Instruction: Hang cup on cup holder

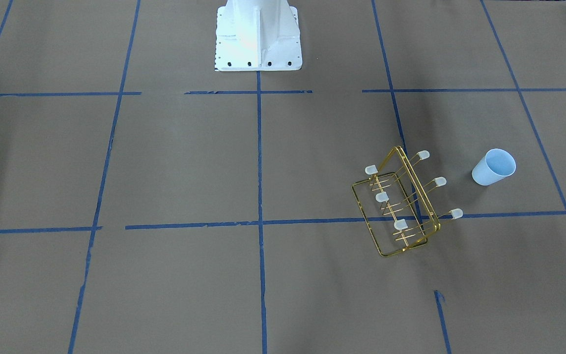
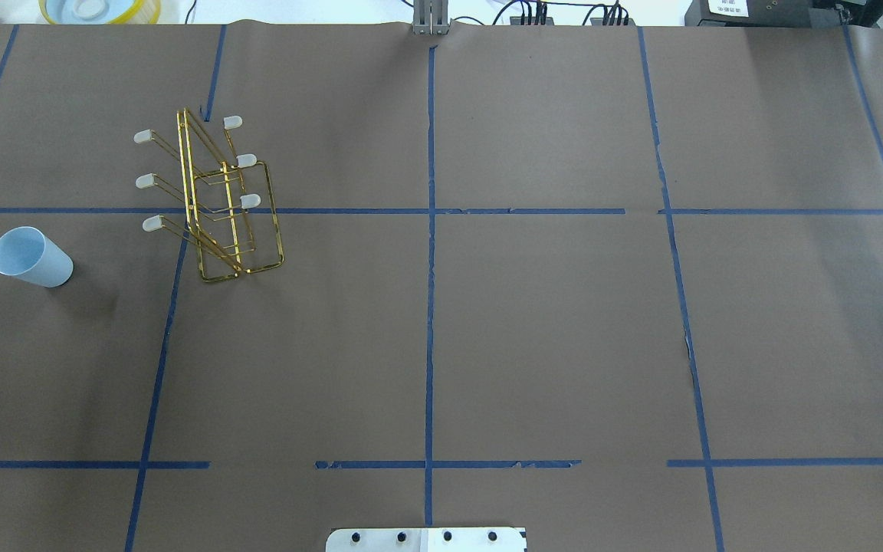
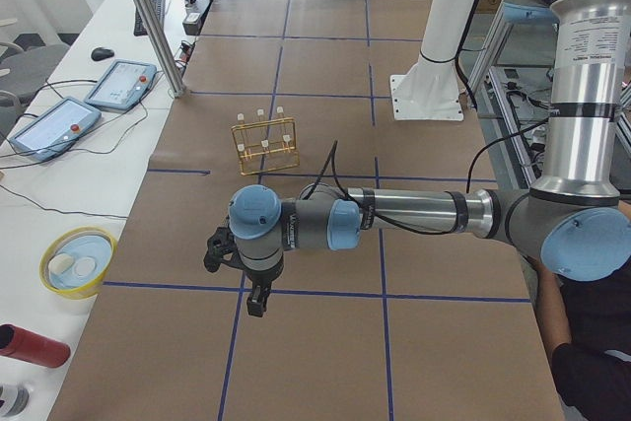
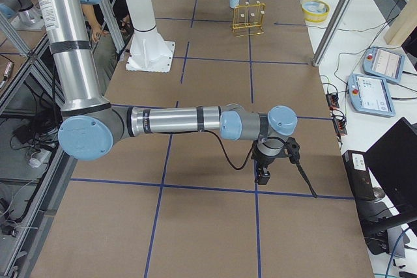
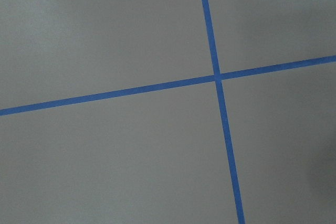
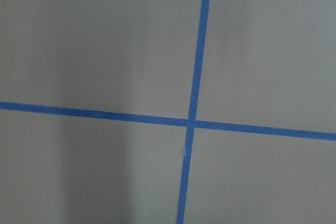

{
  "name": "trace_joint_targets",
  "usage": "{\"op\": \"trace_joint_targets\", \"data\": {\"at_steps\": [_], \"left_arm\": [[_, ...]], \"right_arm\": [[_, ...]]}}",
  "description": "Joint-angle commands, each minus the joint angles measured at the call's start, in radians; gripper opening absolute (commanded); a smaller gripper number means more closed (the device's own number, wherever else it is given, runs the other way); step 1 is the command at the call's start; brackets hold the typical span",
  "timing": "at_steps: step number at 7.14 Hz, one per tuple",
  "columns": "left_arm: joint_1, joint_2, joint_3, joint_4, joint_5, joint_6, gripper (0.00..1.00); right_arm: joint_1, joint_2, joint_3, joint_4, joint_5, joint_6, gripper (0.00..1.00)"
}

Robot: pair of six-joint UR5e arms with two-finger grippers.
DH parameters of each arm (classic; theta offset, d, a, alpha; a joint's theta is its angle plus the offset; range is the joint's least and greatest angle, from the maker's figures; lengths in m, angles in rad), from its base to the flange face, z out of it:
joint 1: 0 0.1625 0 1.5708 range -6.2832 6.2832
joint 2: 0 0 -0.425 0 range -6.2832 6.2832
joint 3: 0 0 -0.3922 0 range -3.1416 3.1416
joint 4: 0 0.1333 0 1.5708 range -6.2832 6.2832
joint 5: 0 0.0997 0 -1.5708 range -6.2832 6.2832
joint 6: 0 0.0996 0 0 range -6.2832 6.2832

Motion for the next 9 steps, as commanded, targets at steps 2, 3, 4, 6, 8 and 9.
{"op": "trace_joint_targets", "data": {"at_steps": [2,3,4,6,8,9], "left_arm": [[0.0,-0.006,-0.049,-0.007,-0.005,0.007,1.0],[-0.002,-0.006,-0.078,-0.053,-0.005,0.003,1.0],[-0.002,-0.006,-0.093,-0.079,-0.024,0.003,1.0],[-0.002,-0.006,-0.075,-0.211,-0.058,0.001,1.0],[0.006,-0.01,-0.092,-0.23,-0.058,-0.13,1.0],[0.026,-0.024,-0.097,-0.239,-0.058,-0.143,1.0]], "right_arm": [[0.0,0.0,0.0,0.0,0.0,0.0,1.0],[0.0,0.0,0.0,0.0,0.0,0.0,1.0],[-0.001,0.0,0.0,0.0,0.0,0.0,1.0],[0.0,0.0,0.0,0.0,0.0,0.0,1.0],[-0.001,0.0,0.0,0.0,0.0,0.0,1.0],[0.0,0.0,0.0,0.0,0.0,0.0,1.0]]}}
